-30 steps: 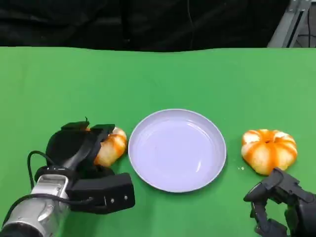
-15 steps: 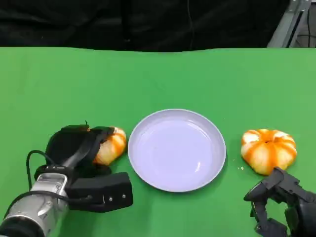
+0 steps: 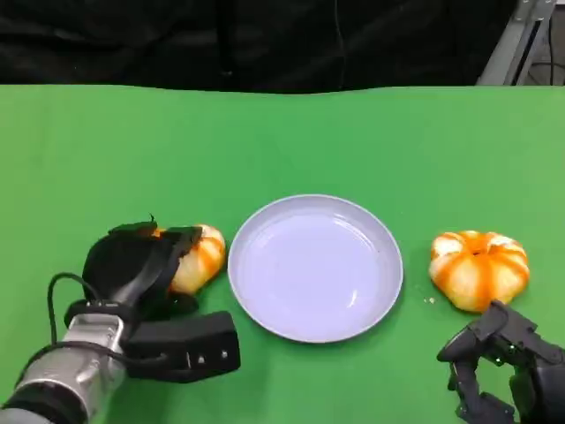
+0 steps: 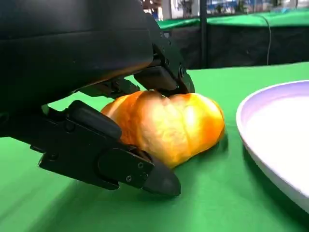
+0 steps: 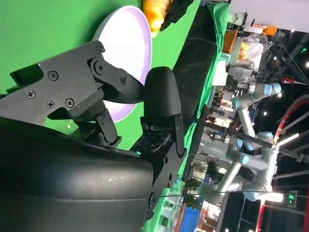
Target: Grasp the bread from the table and place it into the plate.
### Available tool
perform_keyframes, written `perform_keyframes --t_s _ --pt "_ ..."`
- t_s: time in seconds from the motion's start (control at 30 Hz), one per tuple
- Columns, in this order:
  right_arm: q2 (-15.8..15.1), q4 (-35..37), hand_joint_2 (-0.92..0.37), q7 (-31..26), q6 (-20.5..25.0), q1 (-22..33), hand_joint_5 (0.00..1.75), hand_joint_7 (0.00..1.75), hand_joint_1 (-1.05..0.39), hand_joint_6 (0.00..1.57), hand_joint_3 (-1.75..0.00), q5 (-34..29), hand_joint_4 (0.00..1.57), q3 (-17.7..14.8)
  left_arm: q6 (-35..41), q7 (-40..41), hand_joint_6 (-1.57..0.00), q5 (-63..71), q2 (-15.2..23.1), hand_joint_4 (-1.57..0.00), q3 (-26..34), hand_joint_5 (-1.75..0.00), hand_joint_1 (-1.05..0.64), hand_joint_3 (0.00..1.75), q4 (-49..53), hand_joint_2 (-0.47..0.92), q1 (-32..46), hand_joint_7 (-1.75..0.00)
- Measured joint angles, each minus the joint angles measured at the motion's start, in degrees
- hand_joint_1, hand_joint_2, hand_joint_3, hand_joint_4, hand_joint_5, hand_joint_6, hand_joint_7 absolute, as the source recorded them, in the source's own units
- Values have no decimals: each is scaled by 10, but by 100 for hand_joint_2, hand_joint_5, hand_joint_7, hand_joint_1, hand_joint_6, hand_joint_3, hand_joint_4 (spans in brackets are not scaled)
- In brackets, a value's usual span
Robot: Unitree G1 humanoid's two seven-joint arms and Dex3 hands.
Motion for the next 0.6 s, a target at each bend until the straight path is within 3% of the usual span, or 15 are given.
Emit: perform_keyframes --t_s 0.03,0.1,0.23,0.3,0.33,0.37,0.4,0.47,0.57,0.6 --pt "0 0 -67 0 -1 0 175 152 -13 72 -93 -1 80 0 -1 13 -74 1 -2 -73 -4 -6 -27 1 8 79 -2 -4" --pt "0 0 -67 -1 -4 0 175 151 -12 72 -94 -2 79 -1 -10 46 -83 1 -7 -86 -11 -7 -9 3 25 87 -4 -4" --pt "0 -4 -66 -1 -3 1 175 150 -12 73 -95 -2 79 0 -45 93 -101 -14 -17 -109 -8 -11 -1 14 50 92 -4 -8" --pt "0 -5 -66 -1 -2 1 175 149 -11 73 -94 -2 79 0 -57 102 -111 -25 -19 -119 0 -17 1 10 55 91 -4 -9" --pt "0 -5 -66 -1 -1 1 175 149 -11 73 -94 -2 80 0 -60 105 -119 -27 -19 -115 2 -37 0 7 57 91 -4 -7" --pt "0 -5 -66 -1 -1 1 175 149 -11 73 -93 -2 80 0 -62 110 -124 -27 -19 -103 3 -69 0 5 58 92 -4 -4" --pt "0 -3 -67 -1 -3 0 175 150 -11 73 -93 -2 80 0 -64 115 -126 -27 -19 -97 3 -82 0 4 59 92 -4 -3" --pt "0 1 -67 -1 -8 -1 175 150 -11 73 -92 -1 80 0 -65 122 -128 -27 -19 -93 3 -93 0 3 60 92 -5 -2" --pt "0 2 -68 -1 -11 -2 175 150 -11 73 -91 -1 80 0 -65 124 -128 -27 -19 -91 3 -96 0 3 61 92 -8 -2" --pt "0 2 -68 -1 -13 -2 175 150 -12 73 -90 -1 80 -1 -65 124 -133 -27 -19 -81 3 -126 -2 17 61 92 -9 -13"
